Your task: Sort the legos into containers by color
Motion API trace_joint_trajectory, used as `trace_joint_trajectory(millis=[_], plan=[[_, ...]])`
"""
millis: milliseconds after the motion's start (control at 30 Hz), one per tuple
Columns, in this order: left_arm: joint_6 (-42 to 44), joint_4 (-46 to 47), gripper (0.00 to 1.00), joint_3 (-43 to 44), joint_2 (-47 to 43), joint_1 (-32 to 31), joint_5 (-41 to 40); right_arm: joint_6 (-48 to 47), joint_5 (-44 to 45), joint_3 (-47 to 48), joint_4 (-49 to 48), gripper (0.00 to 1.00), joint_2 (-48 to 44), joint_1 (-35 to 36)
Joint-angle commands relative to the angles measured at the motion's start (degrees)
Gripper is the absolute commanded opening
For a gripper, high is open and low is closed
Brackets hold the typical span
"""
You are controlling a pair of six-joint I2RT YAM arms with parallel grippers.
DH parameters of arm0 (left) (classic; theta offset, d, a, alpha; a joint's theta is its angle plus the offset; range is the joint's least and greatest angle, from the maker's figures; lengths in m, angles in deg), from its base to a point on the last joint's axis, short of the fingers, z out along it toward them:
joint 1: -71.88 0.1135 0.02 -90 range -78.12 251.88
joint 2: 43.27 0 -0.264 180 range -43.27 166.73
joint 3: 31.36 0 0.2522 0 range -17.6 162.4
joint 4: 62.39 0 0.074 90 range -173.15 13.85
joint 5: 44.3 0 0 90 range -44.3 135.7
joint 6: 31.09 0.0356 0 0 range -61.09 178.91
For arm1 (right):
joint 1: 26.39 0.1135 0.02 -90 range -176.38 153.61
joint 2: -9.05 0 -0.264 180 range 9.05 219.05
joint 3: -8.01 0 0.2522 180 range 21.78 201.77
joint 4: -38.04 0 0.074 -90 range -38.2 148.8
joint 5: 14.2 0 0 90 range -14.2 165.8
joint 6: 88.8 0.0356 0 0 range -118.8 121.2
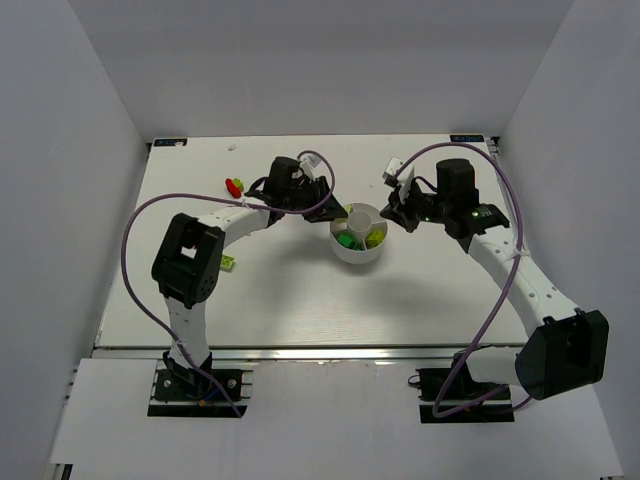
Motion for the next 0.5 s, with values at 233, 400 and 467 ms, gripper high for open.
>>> trace_joint_trajectory(millis=[233, 400, 467], plan=[[0.96, -0.32, 0.53, 2.55, -0.21, -0.22, 0.70, 0.97, -1.70, 0.28, -0.68, 0.00, 0.64, -0.57], [1.05, -0.50, 0.58, 2.82, -0.21, -0.22, 0.61, 0.88, -1.70, 0.45, -0.59, 0.00, 0.73, -0.57], [1.05, -0.59, 0.58, 3.17, -0.12, -0.22, 0.61, 0.79, -1.79, 0.45, -0.50, 0.00, 0.82, -0.66]])
